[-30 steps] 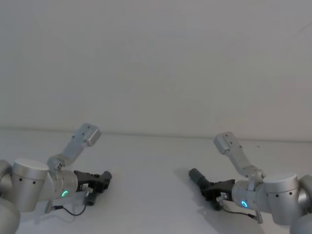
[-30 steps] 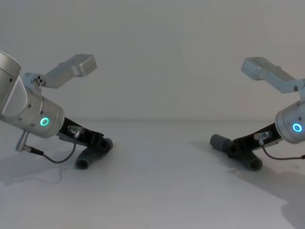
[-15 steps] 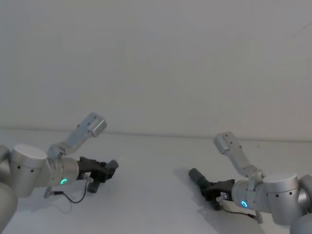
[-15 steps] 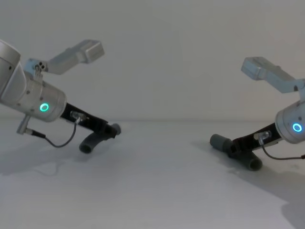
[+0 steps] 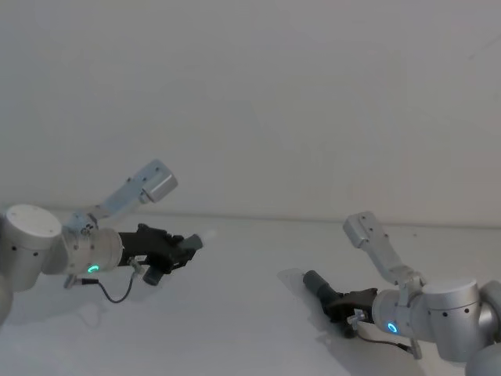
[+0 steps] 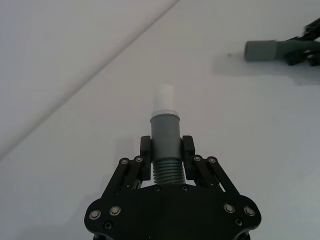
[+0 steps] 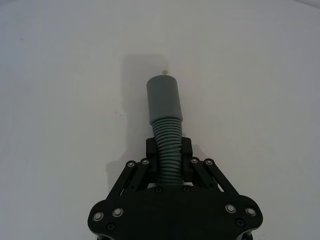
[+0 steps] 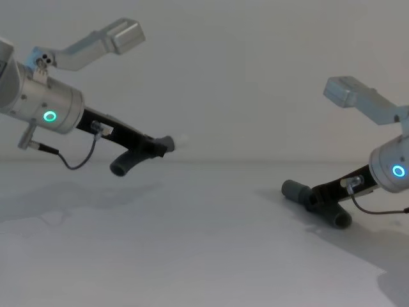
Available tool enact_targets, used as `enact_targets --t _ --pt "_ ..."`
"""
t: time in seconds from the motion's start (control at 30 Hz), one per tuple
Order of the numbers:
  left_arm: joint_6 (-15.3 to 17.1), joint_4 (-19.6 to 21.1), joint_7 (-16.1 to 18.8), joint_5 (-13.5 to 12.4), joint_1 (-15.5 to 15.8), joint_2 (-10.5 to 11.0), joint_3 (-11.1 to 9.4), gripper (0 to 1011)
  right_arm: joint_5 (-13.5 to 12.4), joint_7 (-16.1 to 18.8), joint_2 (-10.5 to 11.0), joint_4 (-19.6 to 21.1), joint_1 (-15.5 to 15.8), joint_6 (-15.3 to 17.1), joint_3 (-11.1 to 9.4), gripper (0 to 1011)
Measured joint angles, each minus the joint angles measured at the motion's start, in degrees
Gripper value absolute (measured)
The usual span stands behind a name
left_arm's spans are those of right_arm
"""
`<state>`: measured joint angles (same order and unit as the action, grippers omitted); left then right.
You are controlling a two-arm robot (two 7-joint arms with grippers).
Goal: Use both hands to pick up one end of the pipe from the table, align the ends, and insert them.
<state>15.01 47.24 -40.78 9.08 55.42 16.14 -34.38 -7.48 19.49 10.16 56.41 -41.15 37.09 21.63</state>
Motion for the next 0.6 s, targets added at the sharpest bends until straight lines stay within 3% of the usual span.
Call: enact_targets --t 0.6 --pt "-13.6 -2.4 -12.2 0.5 3.8 1.4 -3.0 328 0.0 0.8 0.5 0.5 0.4 -0.5 0.1 242"
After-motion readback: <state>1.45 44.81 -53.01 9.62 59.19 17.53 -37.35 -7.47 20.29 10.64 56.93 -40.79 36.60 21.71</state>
